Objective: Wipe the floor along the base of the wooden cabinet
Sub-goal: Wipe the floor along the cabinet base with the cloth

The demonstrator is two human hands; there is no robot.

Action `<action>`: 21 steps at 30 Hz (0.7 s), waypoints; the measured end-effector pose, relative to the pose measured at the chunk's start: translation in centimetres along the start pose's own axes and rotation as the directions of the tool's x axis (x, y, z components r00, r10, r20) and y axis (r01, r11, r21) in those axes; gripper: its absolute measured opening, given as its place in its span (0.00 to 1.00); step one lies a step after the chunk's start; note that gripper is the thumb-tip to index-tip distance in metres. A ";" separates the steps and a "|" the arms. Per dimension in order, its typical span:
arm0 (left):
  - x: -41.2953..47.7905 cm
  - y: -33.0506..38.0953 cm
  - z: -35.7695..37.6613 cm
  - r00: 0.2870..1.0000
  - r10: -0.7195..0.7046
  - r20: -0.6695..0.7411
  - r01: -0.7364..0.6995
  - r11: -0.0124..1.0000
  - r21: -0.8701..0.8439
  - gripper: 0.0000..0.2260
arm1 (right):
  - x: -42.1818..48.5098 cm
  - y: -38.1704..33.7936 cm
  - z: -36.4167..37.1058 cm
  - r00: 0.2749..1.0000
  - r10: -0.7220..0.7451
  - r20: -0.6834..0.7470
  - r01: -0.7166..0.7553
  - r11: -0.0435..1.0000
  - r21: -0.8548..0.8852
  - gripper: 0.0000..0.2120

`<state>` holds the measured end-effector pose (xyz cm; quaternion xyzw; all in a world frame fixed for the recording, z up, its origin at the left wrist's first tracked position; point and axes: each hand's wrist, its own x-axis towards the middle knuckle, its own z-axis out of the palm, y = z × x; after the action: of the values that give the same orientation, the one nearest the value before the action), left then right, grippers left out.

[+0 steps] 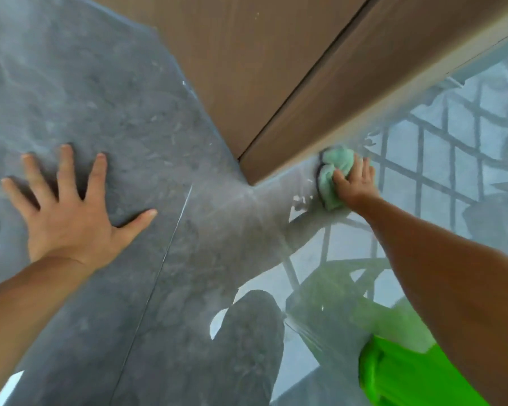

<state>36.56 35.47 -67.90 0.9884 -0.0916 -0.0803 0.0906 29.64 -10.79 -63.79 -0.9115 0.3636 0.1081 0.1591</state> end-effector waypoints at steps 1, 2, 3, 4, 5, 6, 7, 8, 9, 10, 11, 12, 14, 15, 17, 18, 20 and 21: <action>-0.1 0.2 -0.2 1.000 -0.002 -0.010 0.002 1.000 0.027 0.50 | 1.2 -0.4 -0.9 0.973 0.218 -0.073 -0.216 0.976 0.030 0.33; -0.1 0.4 -0.4 1.000 -0.004 -0.010 0.005 0.999 0.046 0.50 | 2.5 -0.9 -0.9 0.921 0.379 -0.087 -0.373 0.925 0.078 0.32; -0.1 0.5 -0.6 1.000 -0.007 -0.012 0.007 0.998 0.055 0.50 | 2.3 -2.4 -0.4 0.893 0.435 -0.119 -0.427 0.900 0.085 0.32; -0.1 0.7 -0.8 1.000 -0.010 -0.014 0.011 0.998 0.055 0.50 | 0.6 -4.3 0.8 0.884 0.445 -0.147 -0.432 0.895 0.113 0.32; -0.2 0.8 -1.0 1.000 -0.013 -0.011 0.014 0.999 0.052 0.50 | -2.2 -6.1 2.9 0.886 0.430 -0.172 -0.415 0.902 0.117 0.33; -0.3 0.8 -1.2 1.000 -0.014 -0.008 0.014 0.999 0.051 0.50 | -5.6 -8.1 5.1 0.888 0.403 -0.221 -0.383 0.915 0.129 0.33; -0.3 0.9 -1.4 1.000 -0.013 -0.003 0.013 0.999 0.053 0.50 | -9.3 -10.0 7.0 0.894 0.348 -0.283 -0.321 0.937 0.136 0.32; -0.3 1.0 -1.7 1.000 -0.016 0.005 0.016 0.998 0.055 0.50 | -13.4 -12.2 8.8 0.905 0.294 -0.308 -0.268 0.956 0.122 0.32; -0.3 1.1 -1.9 1.000 -0.021 0.012 0.021 0.998 0.055 0.50 | -17.3 -14.1 10.9 0.932 0.211 -0.295 -0.190 0.977 0.099 0.32; -0.3 1.1 -2.0 1.000 -0.026 0.016 0.025 0.998 0.052 0.50 | -20.9 -16.2 12.4 0.966 0.071 -0.248 -0.059 0.997 0.057 0.33; -0.2 1.1 -2.0 1.000 -0.026 0.015 0.026 0.999 0.044 0.50 | -23.8 -17.9 13.8 0.978 -0.077 -0.194 0.083 0.996 0.020 0.33; -0.2 1.0 -2.0 1.000 -0.023 0.015 0.022 0.999 0.036 0.50 | -25.5 -19.0 14.8 0.976 -0.185 -0.117 0.185 0.983 -0.015 0.34; -0.2 0.9 -1.8 1.000 -0.012 0.012 0.011 0.999 0.034 0.51 | -25.3 -19.7 14.7 0.942 -0.334 -0.036 0.330 0.940 -0.083 0.34; -0.2 0.9 -1.6 1.000 -0.010 0.013 0.009 0.999 0.043 0.50 | -24.2 -19.5 14.2 0.922 -0.387 -0.019 0.383 0.917 -0.113 0.33; -0.2 0.8 -1.3 1.000 -0.013 0.023 0.012 0.997 0.074 0.50 | -21.2 -19.3 12.6 0.848 -0.528 0.039 0.528 0.837 -0.142 0.33; -0.2 0.7 -1.3 0.999 -0.014 0.029 0.012 0.997 0.080 0.50 | -19.5 -19.3 11.8 0.800 -0.593 0.086 0.599 0.785 -0.160 0.33; -0.2 0.6 -1.3 0.999 -0.012 0.036 0.010 0.998 0.067 0.47 | -16.2 -19.8 10.2 0.714 -0.679 0.171 0.700 0.687 -0.194 0.33; -0.3 0.6 -1.3 0.999 -0.007 0.034 0.005 0.998 0.060 0.45 | -14.6 -20.3 9.4 0.680 -0.703 0.206 0.733 0.652 -0.194 0.33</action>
<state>36.45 35.17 -66.46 0.9895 -0.0924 -0.0946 0.0590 32.66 15.77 -63.63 -0.9856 -0.0541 0.1341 0.0880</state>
